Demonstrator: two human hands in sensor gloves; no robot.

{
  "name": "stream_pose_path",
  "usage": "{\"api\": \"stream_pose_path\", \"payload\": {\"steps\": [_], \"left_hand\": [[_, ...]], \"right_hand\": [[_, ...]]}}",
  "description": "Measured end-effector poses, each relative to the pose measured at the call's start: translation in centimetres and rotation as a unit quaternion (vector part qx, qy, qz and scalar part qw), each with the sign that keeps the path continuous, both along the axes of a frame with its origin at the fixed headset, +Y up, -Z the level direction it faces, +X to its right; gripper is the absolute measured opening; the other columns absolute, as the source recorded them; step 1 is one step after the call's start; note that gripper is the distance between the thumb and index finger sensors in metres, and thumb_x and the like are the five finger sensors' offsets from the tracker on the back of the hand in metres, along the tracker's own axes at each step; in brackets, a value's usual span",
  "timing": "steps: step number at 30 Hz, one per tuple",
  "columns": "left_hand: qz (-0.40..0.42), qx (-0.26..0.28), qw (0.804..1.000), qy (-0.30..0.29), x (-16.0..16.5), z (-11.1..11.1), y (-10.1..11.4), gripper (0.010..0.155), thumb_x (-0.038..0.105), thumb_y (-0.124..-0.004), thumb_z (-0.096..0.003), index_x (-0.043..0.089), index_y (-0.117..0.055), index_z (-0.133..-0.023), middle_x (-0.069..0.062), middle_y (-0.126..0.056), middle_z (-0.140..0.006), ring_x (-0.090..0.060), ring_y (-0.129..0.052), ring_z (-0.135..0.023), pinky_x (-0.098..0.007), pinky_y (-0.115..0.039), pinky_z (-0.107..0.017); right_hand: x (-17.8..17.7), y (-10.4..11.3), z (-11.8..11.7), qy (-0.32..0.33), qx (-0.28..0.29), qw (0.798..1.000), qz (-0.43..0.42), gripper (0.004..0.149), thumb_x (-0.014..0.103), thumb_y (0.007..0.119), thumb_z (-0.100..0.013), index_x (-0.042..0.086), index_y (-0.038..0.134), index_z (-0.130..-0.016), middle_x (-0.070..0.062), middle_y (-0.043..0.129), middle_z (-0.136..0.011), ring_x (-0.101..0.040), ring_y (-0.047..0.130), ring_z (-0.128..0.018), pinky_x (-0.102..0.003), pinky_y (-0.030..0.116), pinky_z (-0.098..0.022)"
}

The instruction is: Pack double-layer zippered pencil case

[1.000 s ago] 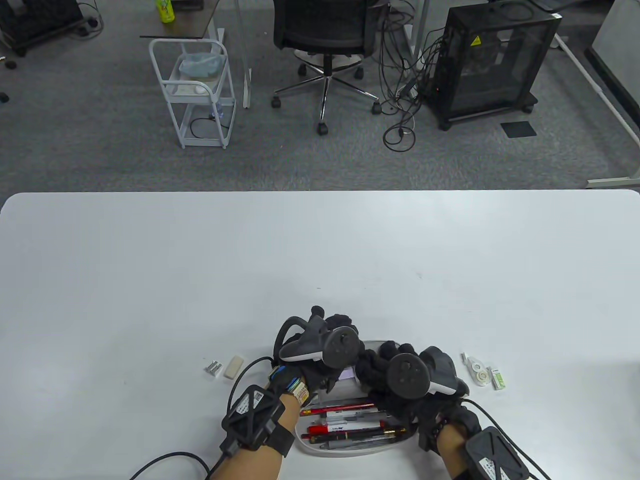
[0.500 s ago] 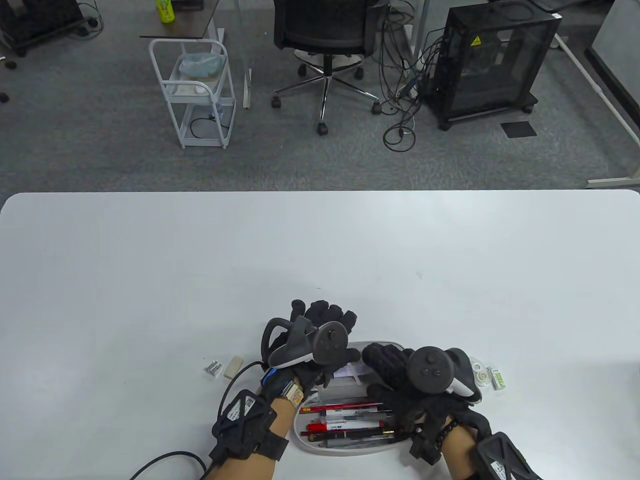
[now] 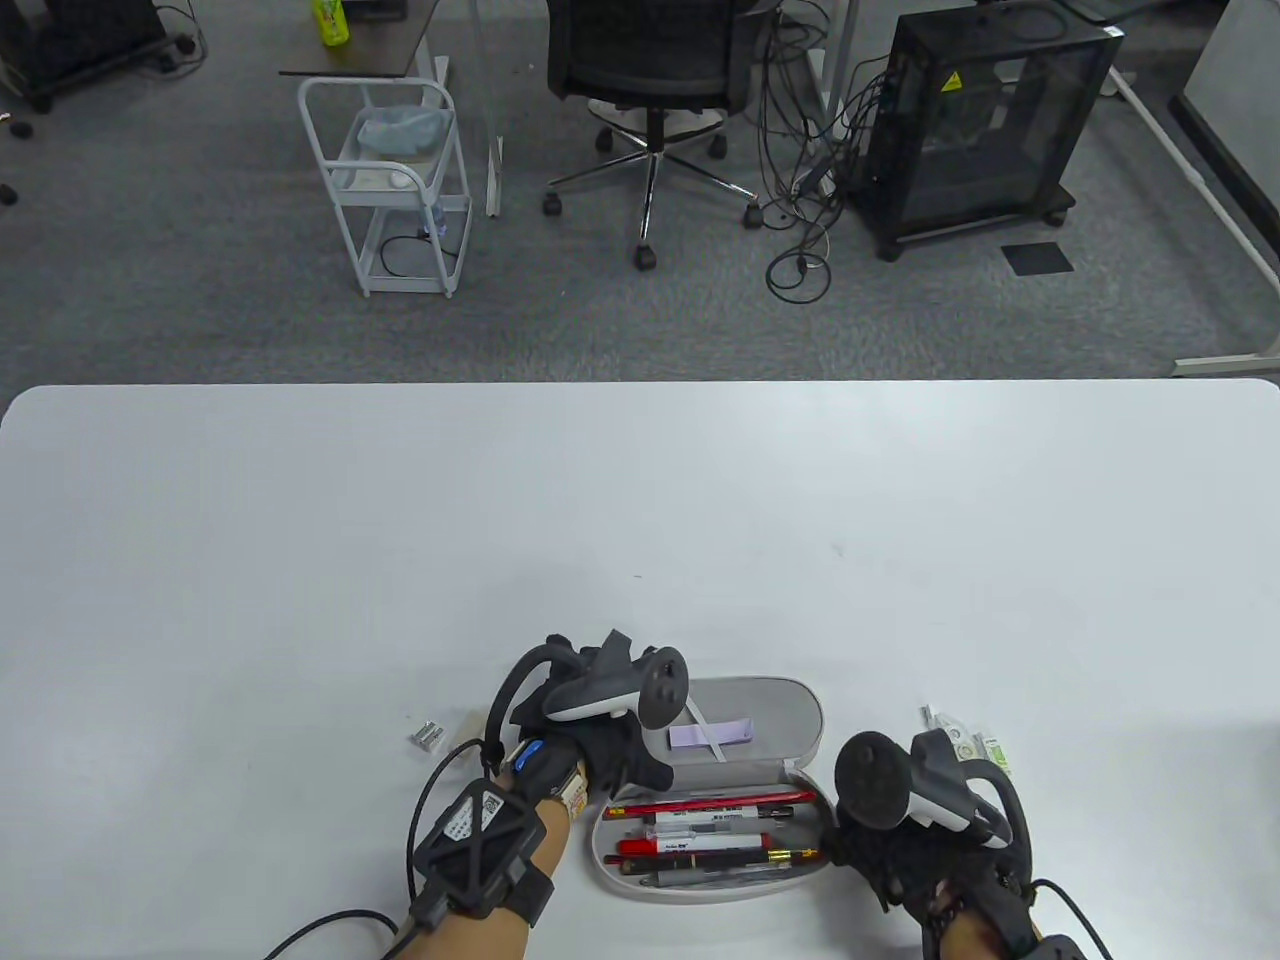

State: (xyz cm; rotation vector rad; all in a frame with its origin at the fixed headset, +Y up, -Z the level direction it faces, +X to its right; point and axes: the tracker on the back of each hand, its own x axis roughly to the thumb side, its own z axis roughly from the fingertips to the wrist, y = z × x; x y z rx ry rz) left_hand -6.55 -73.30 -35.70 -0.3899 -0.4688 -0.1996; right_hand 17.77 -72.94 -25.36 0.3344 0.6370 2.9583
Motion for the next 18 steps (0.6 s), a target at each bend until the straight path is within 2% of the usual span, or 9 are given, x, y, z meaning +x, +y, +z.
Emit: {"api": "stream_pose_path", "payload": {"steps": [5,8,10,12,15,18], "left_hand": [[-0.038,0.066,0.997,-0.006,0.9,-1.0,0.5,0.112,0.077,-0.078,-0.0208,0.023,-0.029,-0.106,-0.003,-0.06,-0.11,-0.038,-0.061,-0.108,-0.071,-0.035,-0.077],[-0.063,0.131,0.989,-0.019,1.5,-0.6,0.7,0.113,0.077,-0.077,-0.0199,0.022,-0.027,-0.105,-0.004,-0.058,-0.106,-0.037,-0.06,-0.105,-0.07,-0.035,-0.077],[-0.072,0.192,0.978,-0.036,1.7,0.3,0.7,0.108,0.076,-0.075,-0.0199,0.023,-0.032,-0.103,-0.004,-0.057,-0.103,-0.037,-0.058,-0.103,-0.068,-0.035,-0.077],[-0.064,0.275,0.957,-0.07,1.4,1.9,0.8,0.103,0.077,-0.074,-0.0204,0.024,-0.031,-0.098,-0.001,-0.051,-0.099,-0.035,-0.053,-0.103,-0.065,-0.036,-0.077],[-0.013,0.281,0.955,-0.091,0.7,3.5,1.3,0.092,0.068,-0.083,-0.0302,0.028,-0.028,-0.093,-0.002,-0.038,-0.102,-0.038,-0.039,-0.107,-0.065,-0.033,-0.077],[0.036,0.269,0.954,-0.129,-0.4,5.5,2.3,0.079,0.052,-0.086,-0.0397,0.033,-0.029,-0.092,-0.003,-0.038,-0.109,-0.04,-0.047,-0.11,-0.065,-0.037,-0.078]], "right_hand": [[-1.2,-1.3,-0.5,0.028,-0.004,0.999,0.043,0.062,0.047,0.07,-0.045,0.008,0.068,-0.093,-0.009,0.087,-0.08,-0.038,0.085,-0.075,-0.057,0.051,-0.07],[-1.6,-1.5,-0.3,0.031,0.004,0.998,0.056,0.062,0.047,0.067,-0.045,0.007,0.066,-0.093,-0.009,0.086,-0.079,-0.038,0.084,-0.074,-0.058,0.05,-0.07],[-1.6,-1.5,-0.2,0.032,0.008,0.998,0.056,0.062,0.047,0.067,-0.045,0.007,0.066,-0.093,-0.009,0.086,-0.079,-0.038,0.084,-0.074,-0.058,0.05,-0.07],[-1.5,-1.6,-0.2,0.031,0.006,0.998,0.05,0.062,0.047,0.067,-0.045,0.007,0.066,-0.093,-0.009,0.085,-0.079,-0.038,0.083,-0.074,-0.058,0.049,-0.07],[-1.3,-1.6,-0.4,0.027,0.002,0.999,0.041,0.062,0.047,0.067,-0.045,0.008,0.066,-0.093,-0.009,0.085,-0.078,-0.038,0.083,-0.074,-0.058,0.049,-0.07],[-1.0,-1.6,-0.6,0.023,-0.004,0.999,0.028,0.062,0.048,0.068,-0.044,0.009,0.067,-0.092,-0.009,0.086,-0.078,-0.038,0.083,-0.073,-0.058,0.049,-0.07]]}}
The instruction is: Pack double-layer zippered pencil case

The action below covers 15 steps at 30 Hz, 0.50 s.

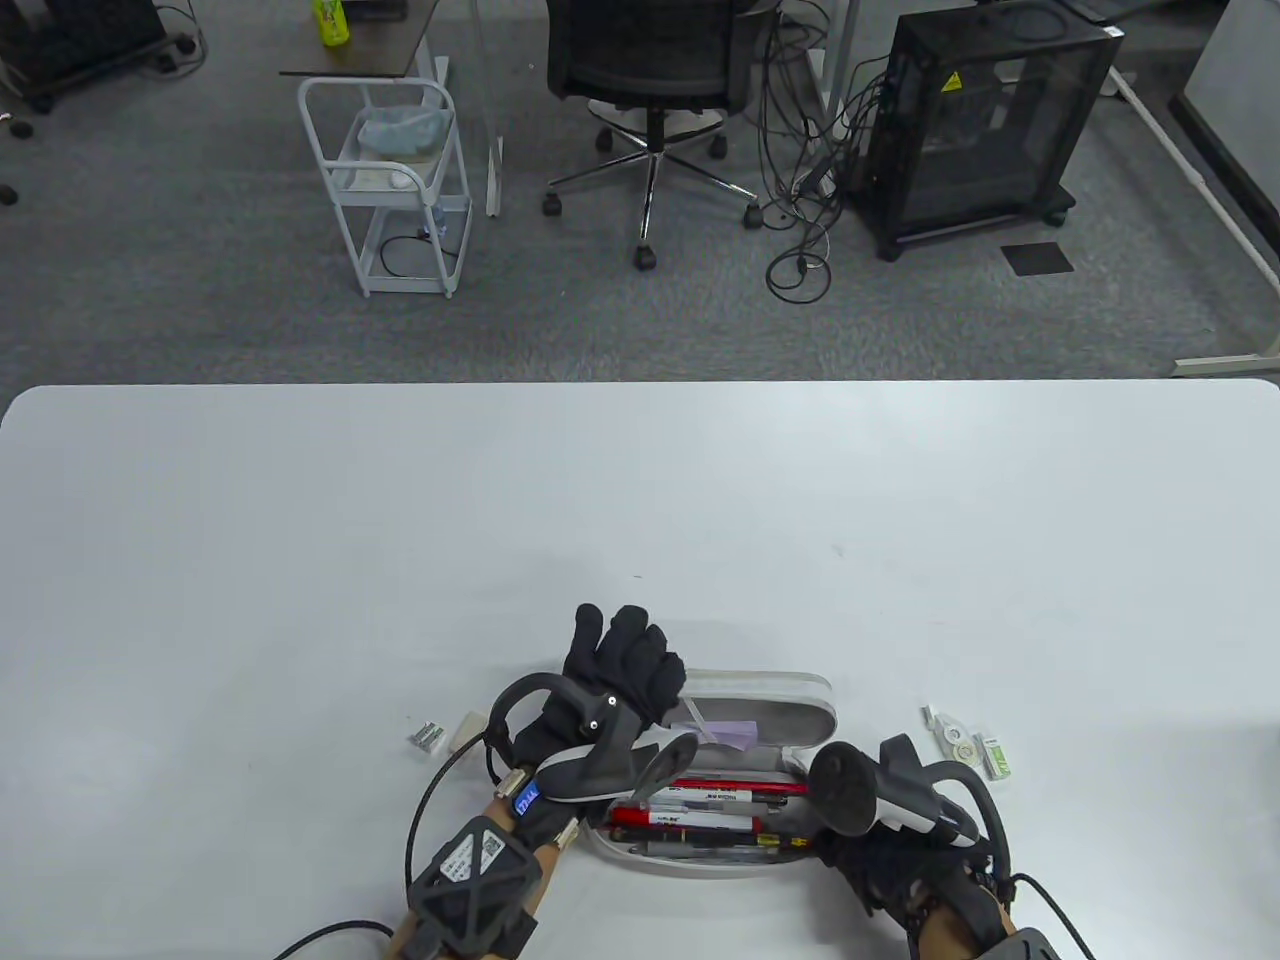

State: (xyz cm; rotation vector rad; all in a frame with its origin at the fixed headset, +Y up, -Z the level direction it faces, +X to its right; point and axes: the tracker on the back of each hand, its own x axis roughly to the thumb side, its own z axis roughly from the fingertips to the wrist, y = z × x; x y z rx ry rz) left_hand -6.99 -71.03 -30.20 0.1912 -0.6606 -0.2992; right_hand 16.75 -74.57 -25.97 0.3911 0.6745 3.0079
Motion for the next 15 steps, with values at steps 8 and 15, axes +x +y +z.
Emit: {"api": "stream_pose_path", "payload": {"steps": [8,15], "left_hand": [[-0.024,-0.03,0.993,-0.112,-0.5,4.5,0.2,0.094,0.06,-0.084,-0.0365,0.03,-0.022,-0.102,0.007,-0.061,-0.097,-0.021,-0.082,-0.088,-0.057,-0.057,-0.075],[-0.062,-0.053,0.995,-0.055,2.3,5.7,0.2,0.069,0.07,-0.067,-0.0384,0.032,-0.065,-0.095,0.007,-0.081,-0.084,-0.026,-0.09,-0.072,-0.054,-0.065,-0.07]], "right_hand": [[1.6,0.8,-0.2,-0.029,0.017,0.999,0.014,0.055,0.036,0.073,-0.045,0.012,0.072,-0.095,-0.01,0.091,-0.083,-0.039,0.088,-0.077,-0.06,0.051,-0.069],[3.3,0.2,-1.0,-0.058,0.005,0.998,-0.033,0.055,0.036,0.071,-0.047,0.015,0.066,-0.098,-0.008,0.087,-0.081,-0.036,0.084,-0.074,-0.059,0.048,-0.071]]}}
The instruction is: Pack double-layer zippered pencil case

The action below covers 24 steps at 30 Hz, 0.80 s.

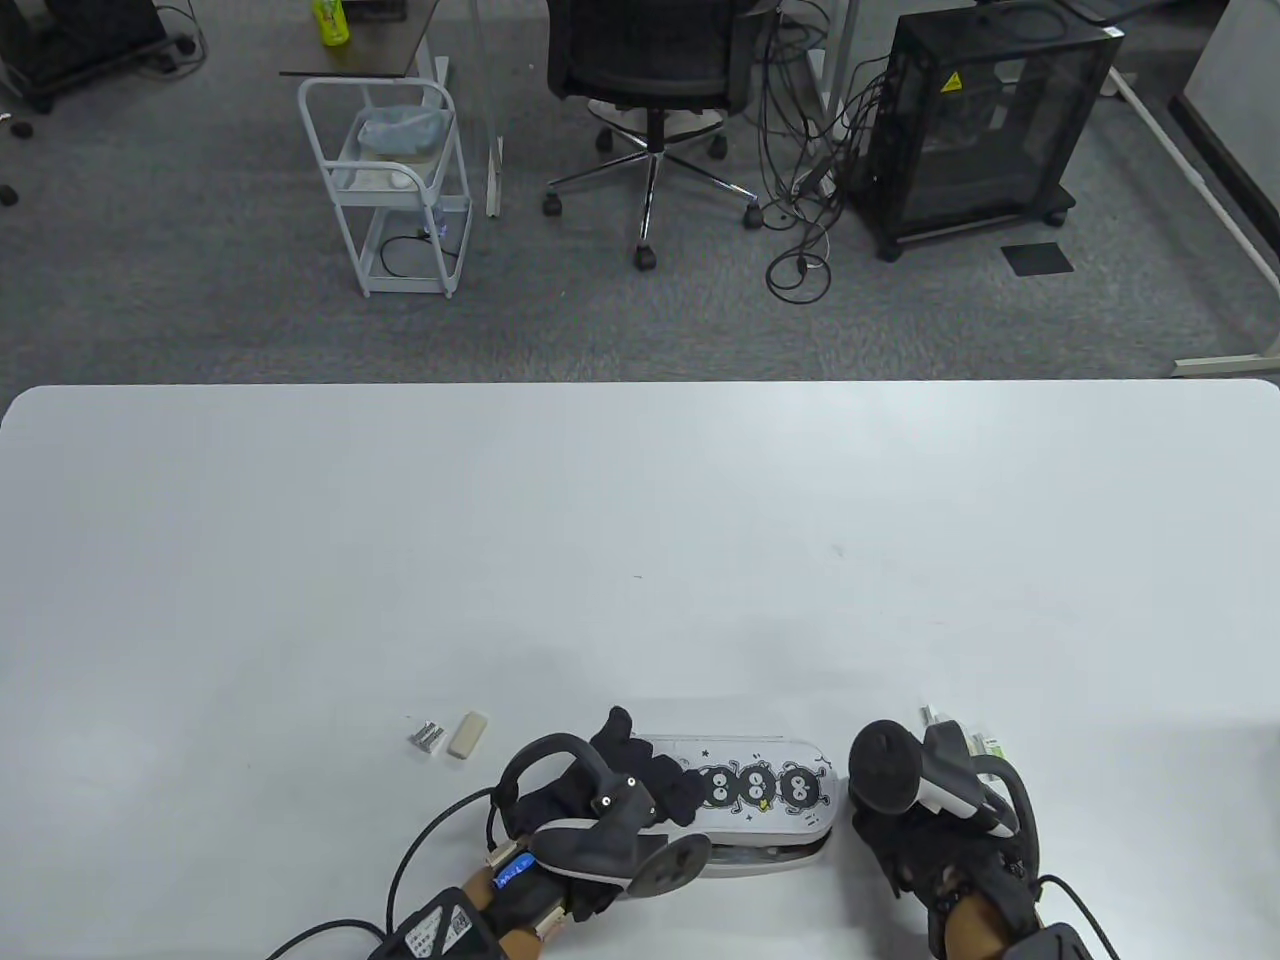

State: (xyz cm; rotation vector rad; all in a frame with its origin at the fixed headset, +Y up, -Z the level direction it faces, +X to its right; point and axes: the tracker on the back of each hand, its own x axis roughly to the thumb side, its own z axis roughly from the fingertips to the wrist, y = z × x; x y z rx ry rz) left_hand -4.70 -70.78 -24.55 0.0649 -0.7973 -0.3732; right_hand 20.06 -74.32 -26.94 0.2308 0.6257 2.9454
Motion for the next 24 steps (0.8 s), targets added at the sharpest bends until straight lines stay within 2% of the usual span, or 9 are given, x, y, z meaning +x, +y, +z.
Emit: {"api": "stream_pose_path", "payload": {"steps": [2,5,8,12,15,17,19,20,24], "left_hand": [[0.016,0.029,0.997,0.074,0.0,-0.3,0.1,0.083,0.075,-0.059,-0.0358,0.029,-0.045,-0.103,0.005,-0.075,-0.09,-0.025,-0.088,-0.075,-0.054,-0.062,-0.071],[0.107,0.026,0.992,0.056,-0.3,-0.6,0.1,0.096,0.08,-0.058,-0.033,0.027,-0.026,-0.106,-0.004,-0.055,-0.106,-0.031,-0.073,-0.092,-0.058,-0.054,-0.074],[0.117,-0.006,0.992,0.053,-0.1,-0.5,-0.1,0.101,0.083,-0.052,-0.0326,0.027,-0.007,-0.103,-0.008,-0.031,-0.114,-0.038,-0.048,-0.108,-0.067,-0.037,-0.077],[0.05,-0.064,0.994,0.068,0.8,-1.0,-1.6,0.109,0.09,-0.051,-0.0275,0.027,0.004,-0.099,-0.013,-0.021,-0.117,-0.049,-0.031,-0.114,-0.073,-0.029,-0.075],[-0.049,-0.143,0.982,0.111,1.3,-1.6,-3.9,0.123,0.087,-0.07,-0.0228,0.034,0.023,-0.085,-0.016,0.005,-0.111,-0.057,-0.008,-0.111,-0.078,-0.018,-0.072],[-0.099,-0.09,0.984,0.116,1.7,-1.8,-4.5,0.122,0.084,-0.068,-0.0209,0.032,0.023,-0.084,-0.016,0.0,-0.11,-0.053,-0.016,-0.111,-0.077,-0.024,-0.074],[-0.038,-0.047,0.996,0.062,1.7,-1.6,-3.9,0.118,0.078,-0.076,-0.0234,0.034,0.009,-0.092,-0.015,-0.028,-0.112,-0.043,-0.053,-0.109,-0.069,-0.044,-0.076],[-0.012,-0.034,0.999,0.02,1.4,-1.6,-4.0,0.114,0.074,-0.079,-0.0254,0.033,0.001,-0.095,-0.014,-0.034,-0.112,-0.041,-0.059,-0.107,-0.067,-0.049,-0.075],[0.011,-0.047,0.997,-0.066,-0.1,-2.0,-4.1,0.108,0.072,-0.079,-0.0277,0.035,-0.005,-0.096,-0.012,-0.035,-0.111,-0.04,-0.058,-0.106,-0.066,-0.048,-0.075]], "right_hand": [[0.2,-0.1,-0.1,0.001,0.001,1.0,-0.006,0.055,0.037,0.071,-0.047,0.015,0.066,-0.098,-0.008,0.087,-0.08,-0.036,0.085,-0.073,-0.058,0.048,-0.071],[0.1,-0.1,-0.1,0.003,0.001,1.0,-0.004,0.056,0.038,0.071,-0.048,0.014,0.066,-0.098,-0.008,0.087,-0.08,-0.036,0.084,-0.072,-0.058,0.048,-0.071],[-0.1,-0.1,-0.2,0.01,0.007,1.0,0.003,0.057,0.039,0.072,-0.047,0.014,0.066,-0.098,-0.008,0.087,-0.078,-0.036,0.085,-0.071,-0.058,0.049,-0.071],[-0.5,-0.3,-0.3,0.02,0.013,1.0,0.016,0.057,0.041,0.072,-0.047,0.013,0.066,-0.097,-0.008,0.087,-0.076,-0.036,0.085,-0.07,-0.058,0.049,-0.071],[-0.8,-0.3,-0.3,0.034,0.035,0.998,0.029,0.06,0.044,0.072,-0.047,0.014,0.064,-0.099,-0.007,0.086,-0.078,-0.036,0.084,-0.072,-0.058,0.049,-0.071],[-1.3,-0.3,-0.2,0.041,0.063,0.996,0.047,0.064,0.044,0.073,-0.047,0.015,0.057,-0.102,-0.008,0.083,-0.084,-0.036,0.081,-0.078,-0.058,0.047,-0.072],[-1.9,-0.4,-0.1,0.065,0.1,0.99,0.071,0.069,0.044,0.073,-0.046,0.017,0.049,-0.105,-0.009,0.076,-0.094,-0.038,0.075,-0.087,-0.058,0.044,-0.072],[-2.2,-0.4,0.0,0.078,0.125,0.986,0.082,0.072,0.044,0.075,-0.045,0.018,0.045,-0.106,-0.009,0.071,-0.1,-0.039,0.07,-0.093,-0.059,0.042,-0.073],[-3.5,-0.6,0.6,0.158,0.135,0.976,0.065,0.08,0.043,0.079,-0.042,0.035,0.032,-0.107,-0.008,0.052,-0.115,-0.042,0.05,-0.104,-0.061,0.028,-0.075]]}}
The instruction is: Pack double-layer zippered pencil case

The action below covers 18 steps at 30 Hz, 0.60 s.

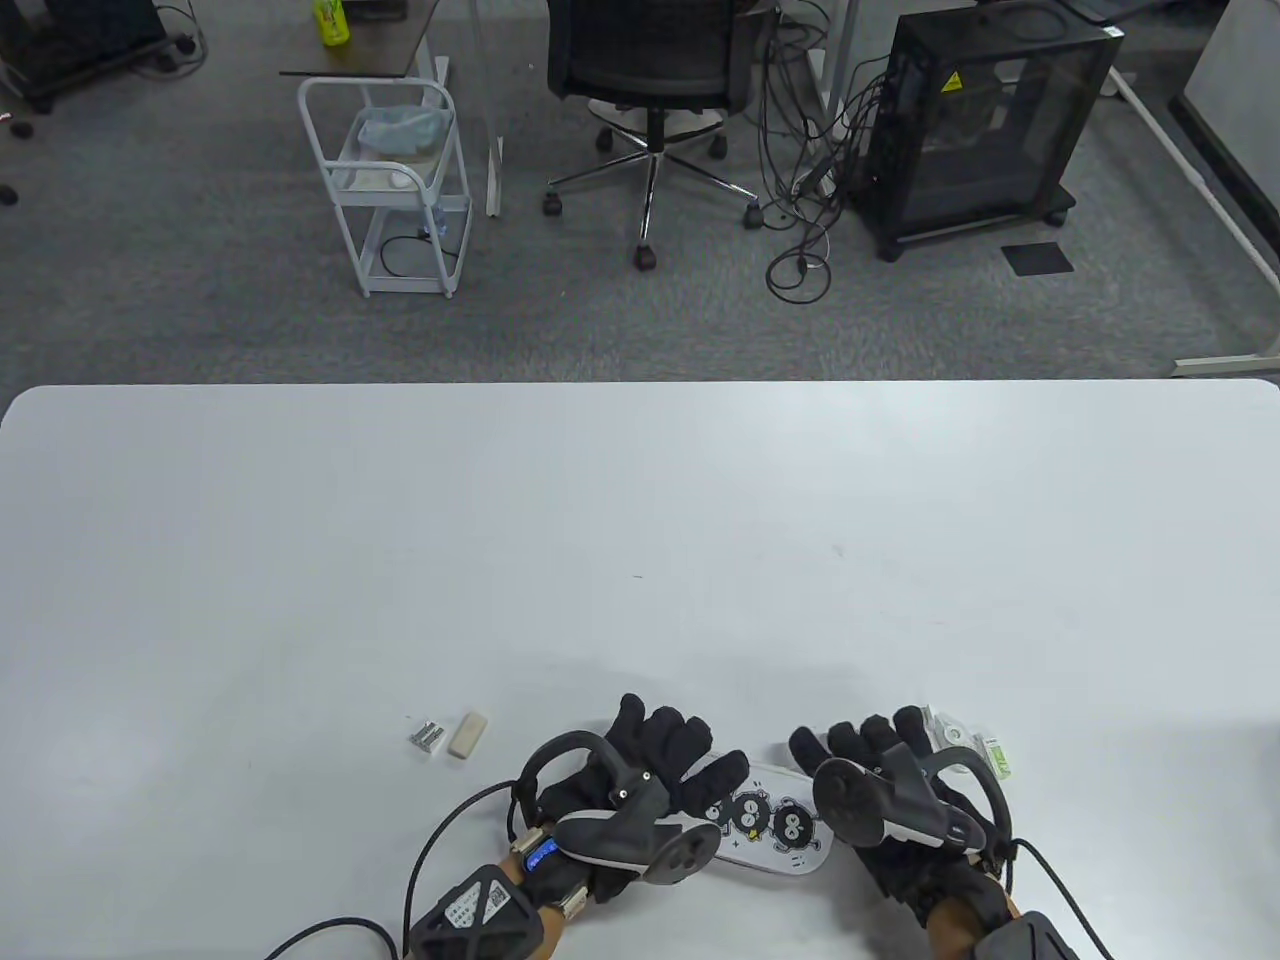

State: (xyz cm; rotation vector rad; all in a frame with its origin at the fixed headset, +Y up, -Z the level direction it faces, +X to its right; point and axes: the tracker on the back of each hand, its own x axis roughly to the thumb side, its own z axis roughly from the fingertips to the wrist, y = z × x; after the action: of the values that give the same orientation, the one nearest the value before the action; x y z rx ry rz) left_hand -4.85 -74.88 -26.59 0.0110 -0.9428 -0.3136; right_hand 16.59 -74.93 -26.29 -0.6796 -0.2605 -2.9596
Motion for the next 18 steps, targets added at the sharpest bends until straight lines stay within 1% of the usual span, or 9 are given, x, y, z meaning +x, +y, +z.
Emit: {"api": "stream_pose_path", "payload": {"steps": [2,6,8,9,10,12,14,16,18], "left_hand": [[0.018,0.022,0.999,-0.037,-0.6,0.2,0.1,0.107,0.074,-0.079,-0.0262,0.035,-0.009,-0.097,-0.01,-0.039,-0.111,-0.039,-0.062,-0.105,-0.065,-0.051,-0.074],[0.036,0.011,0.997,-0.067,-1.1,0.2,0.1,0.105,0.077,-0.077,-0.0252,0.036,-0.013,-0.097,-0.008,-0.043,-0.11,-0.038,-0.063,-0.105,-0.064,-0.051,-0.074],[0.025,0.025,0.996,-0.078,-1.2,0.2,0.1,0.105,0.079,-0.075,-0.0234,0.036,-0.013,-0.097,-0.007,-0.041,-0.111,-0.037,-0.063,-0.105,-0.064,-0.052,-0.074],[0.022,0.031,0.995,-0.091,-1.3,0.2,0.1,0.106,0.08,-0.074,-0.0226,0.037,-0.012,-0.097,-0.006,-0.041,-0.11,-0.036,-0.063,-0.105,-0.063,-0.052,-0.074],[0.019,0.033,0.995,-0.097,-1.4,0.1,0.1,0.106,0.081,-0.073,-0.0219,0.037,-0.012,-0.096,-0.006,-0.041,-0.11,-0.036,-0.063,-0.105,-0.063,-0.052,-0.074],[0.013,0.038,0.993,-0.113,-1.5,-0.1,0.0,0.107,0.083,-0.071,-0.0209,0.037,-0.01,-0.096,-0.005,-0.04,-0.11,-0.036,-0.061,-0.105,-0.063,-0.051,-0.075],[-0.006,0.048,0.991,-0.121,-1.3,-0.3,-0.2,0.11,0.085,-0.069,-0.0171,0.038,-0.006,-0.094,-0.004,-0.038,-0.109,-0.036,-0.059,-0.106,-0.063,-0.05,-0.075],[-0.016,0.066,0.989,-0.134,-1.2,-0.4,-0.2,0.112,0.087,-0.066,-0.0132,0.038,-0.004,-0.093,-0.004,-0.038,-0.108,-0.035,-0.058,-0.105,-0.062,-0.05,-0.075],[-0.019,0.062,0.989,-0.131,-1.3,-0.4,-0.3,0.113,0.088,-0.065,-0.0125,0.039,-0.002,-0.092,-0.004,-0.036,-0.108,-0.035,-0.056,-0.106,-0.062,-0.049,-0.075]], "right_hand": [[-0.6,0.0,0.4,0.033,0.008,0.999,-0.01,0.08,0.043,0.081,-0.039,0.037,0.037,-0.106,-0.007,0.054,-0.115,-0.042,0.052,-0.105,-0.062,0.028,-0.075],[-1.5,-0.1,0.7,0.08,0.027,0.996,-0.022,0.07,0.038,0.078,-0.042,0.038,0.046,-0.104,-0.004,0.059,-0.114,-0.041,0.055,-0.105,-0.061,0.028,-0.076],[-1.9,-0.2,0.8,0.096,0.012,0.995,-0.019,0.074,0.04,0.078,-0.041,0.036,0.041,-0.105,-0.004,0.059,-0.114,-0.04,0.057,-0.105,-0.061,0.03,-0.076],[-2.2,-0.5,0.9,0.112,0.021,0.992,-0.049,0.077,0.042,0.079,-0.038,0.035,0.042,-0.105,-0.004,0.062,-0.113,-0.04,0.06,-0.103,-0.061,0.033,-0.075],[-2.3,-0.6,0.9,0.126,0.038,0.988,-0.075,0.078,0.043,0.081,-0.034,0.033,0.048,-0.103,-0.004,0.069,-0.11,-0.039,0.069,-0.099,-0.061,0.039,-0.074],[-2.9,-0.5,0.6,0.131,0.016,0.987,-0.092,0.079,0.044,0.083,-0.031,0.03,0.053,-0.103,-0.006,0.072,-0.108,-0.038,0.073,-0.097,-0.061,0.042,-0.073],[-3.7,-0.4,0.8,0.145,0.014,0.982,-0.119,0.071,0.041,0.089,-0.027,0.023,0.074,-0.095,-0.005,0.08,-0.102,-0.036,0.077,-0.094,-0.06,0.043,-0.073],[-4.1,-0.2,1.0,0.15,0.02,0.981,-0.123,0.066,0.043,0.091,-0.025,0.023,0.083,-0.088,-0.002,0.087,-0.096,-0.032,0.082,-0.091,-0.059,0.045,-0.073],[-4.0,-0.4,0.9,0.147,0.002,0.981,-0.129,0.054,0.044,0.091,-0.027,0.027,0.089,-0.078,0.004,0.088,-0.091,-0.029,0.08,-0.092,-0.058,0.045,-0.074]]}}
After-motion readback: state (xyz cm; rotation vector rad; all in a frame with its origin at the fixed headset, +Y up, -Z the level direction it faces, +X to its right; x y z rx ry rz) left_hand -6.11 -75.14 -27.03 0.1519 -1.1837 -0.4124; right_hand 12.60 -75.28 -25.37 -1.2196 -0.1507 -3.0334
